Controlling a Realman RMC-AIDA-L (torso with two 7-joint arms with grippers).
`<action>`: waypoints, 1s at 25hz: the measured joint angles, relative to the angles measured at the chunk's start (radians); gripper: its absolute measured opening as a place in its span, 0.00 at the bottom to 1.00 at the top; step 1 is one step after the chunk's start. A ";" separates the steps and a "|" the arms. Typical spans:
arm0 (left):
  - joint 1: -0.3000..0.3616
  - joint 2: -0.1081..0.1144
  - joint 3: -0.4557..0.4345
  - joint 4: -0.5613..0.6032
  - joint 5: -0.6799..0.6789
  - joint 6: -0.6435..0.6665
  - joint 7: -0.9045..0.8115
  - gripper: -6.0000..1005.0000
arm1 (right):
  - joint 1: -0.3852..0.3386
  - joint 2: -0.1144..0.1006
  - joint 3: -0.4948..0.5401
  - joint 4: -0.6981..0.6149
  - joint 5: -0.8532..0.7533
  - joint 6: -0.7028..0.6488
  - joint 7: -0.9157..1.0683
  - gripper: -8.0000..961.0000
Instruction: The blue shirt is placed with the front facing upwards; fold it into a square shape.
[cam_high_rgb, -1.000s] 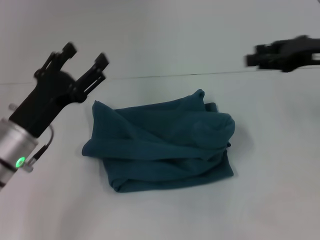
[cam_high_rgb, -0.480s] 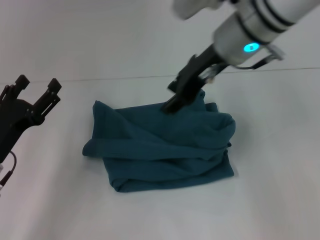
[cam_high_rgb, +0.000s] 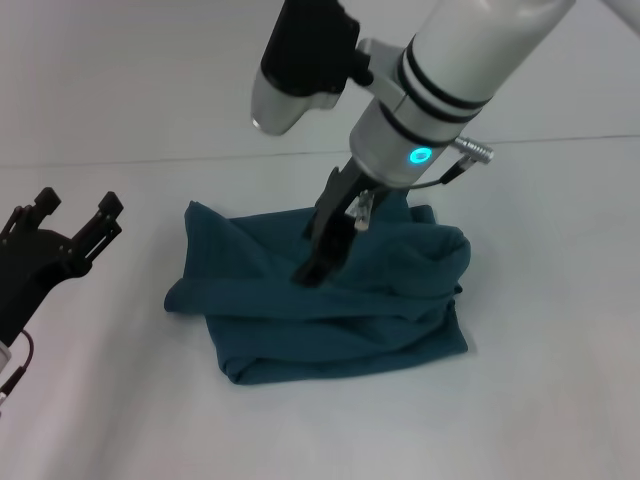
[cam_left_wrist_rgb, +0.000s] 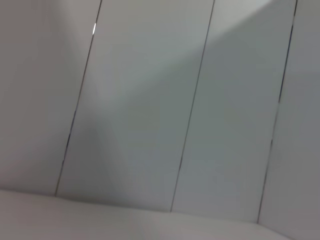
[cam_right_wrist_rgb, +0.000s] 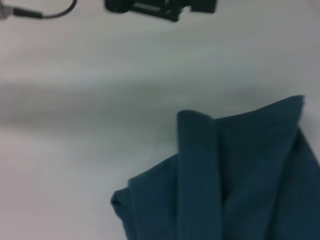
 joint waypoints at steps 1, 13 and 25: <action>0.002 0.000 -0.001 0.000 0.002 -0.007 0.000 0.88 | -0.003 0.000 -0.019 0.008 0.013 0.011 0.001 0.61; 0.003 0.000 0.001 -0.021 0.028 -0.006 -0.006 0.88 | -0.030 0.009 -0.241 0.099 0.101 0.187 0.021 0.56; -0.003 0.000 0.006 -0.035 0.029 -0.003 -0.004 0.88 | -0.051 0.009 -0.322 0.123 0.147 0.277 0.052 0.47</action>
